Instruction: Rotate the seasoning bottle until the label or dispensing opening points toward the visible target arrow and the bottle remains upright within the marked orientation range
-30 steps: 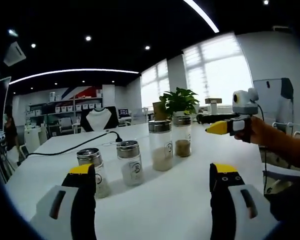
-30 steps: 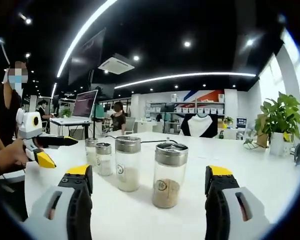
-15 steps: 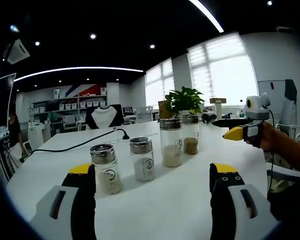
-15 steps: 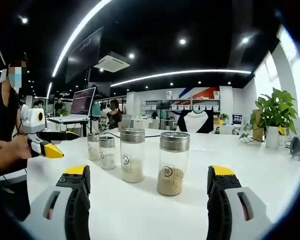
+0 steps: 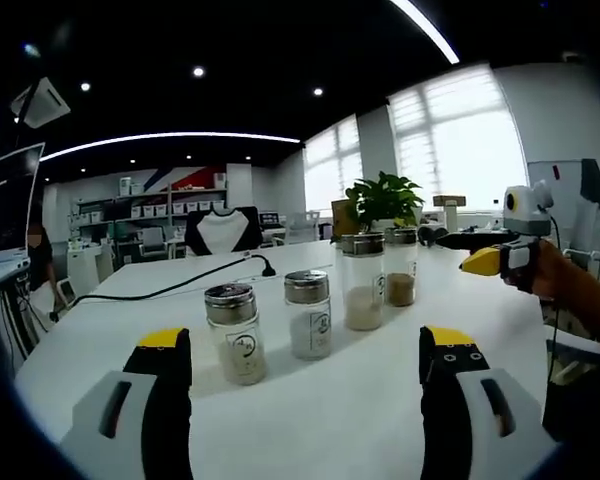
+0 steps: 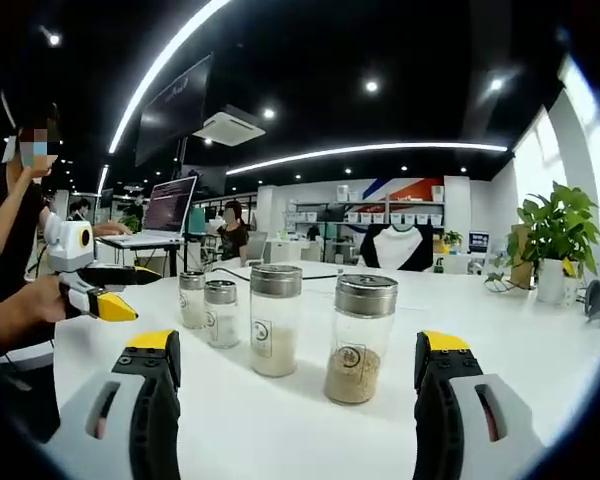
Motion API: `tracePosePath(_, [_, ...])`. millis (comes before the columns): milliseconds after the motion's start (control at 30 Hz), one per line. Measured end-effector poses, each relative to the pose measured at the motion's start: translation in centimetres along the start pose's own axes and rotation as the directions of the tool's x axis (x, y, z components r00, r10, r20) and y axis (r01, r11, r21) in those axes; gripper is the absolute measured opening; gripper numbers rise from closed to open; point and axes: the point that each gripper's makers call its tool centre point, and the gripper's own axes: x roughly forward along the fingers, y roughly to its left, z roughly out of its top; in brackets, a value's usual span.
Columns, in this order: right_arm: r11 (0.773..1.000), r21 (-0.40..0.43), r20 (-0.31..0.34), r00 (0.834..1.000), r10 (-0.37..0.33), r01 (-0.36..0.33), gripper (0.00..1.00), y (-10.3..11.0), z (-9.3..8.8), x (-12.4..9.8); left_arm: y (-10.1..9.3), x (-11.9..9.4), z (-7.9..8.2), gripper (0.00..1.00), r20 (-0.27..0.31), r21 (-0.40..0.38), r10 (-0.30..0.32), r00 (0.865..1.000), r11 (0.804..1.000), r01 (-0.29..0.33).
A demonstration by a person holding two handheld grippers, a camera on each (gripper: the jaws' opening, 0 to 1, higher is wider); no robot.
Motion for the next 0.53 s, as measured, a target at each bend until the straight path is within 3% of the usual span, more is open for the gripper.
tracePosePath(433, [0.999,-0.014,0.019,0.999,-0.032,0.032,0.99,-0.6,0.6,-0.7,-0.5,0.6,1.3,1.0,0.0,-0.032,-0.002,1.0,0.999,0.002])
tracePosePath(533, [0.999,-0.001,0.027,0.999,-0.038,0.038,0.99,-0.6,0.7,-0.7,-0.6,0.4,2.7,1.0,0.052,-0.046,0.011,0.999,0.999,-0.009])
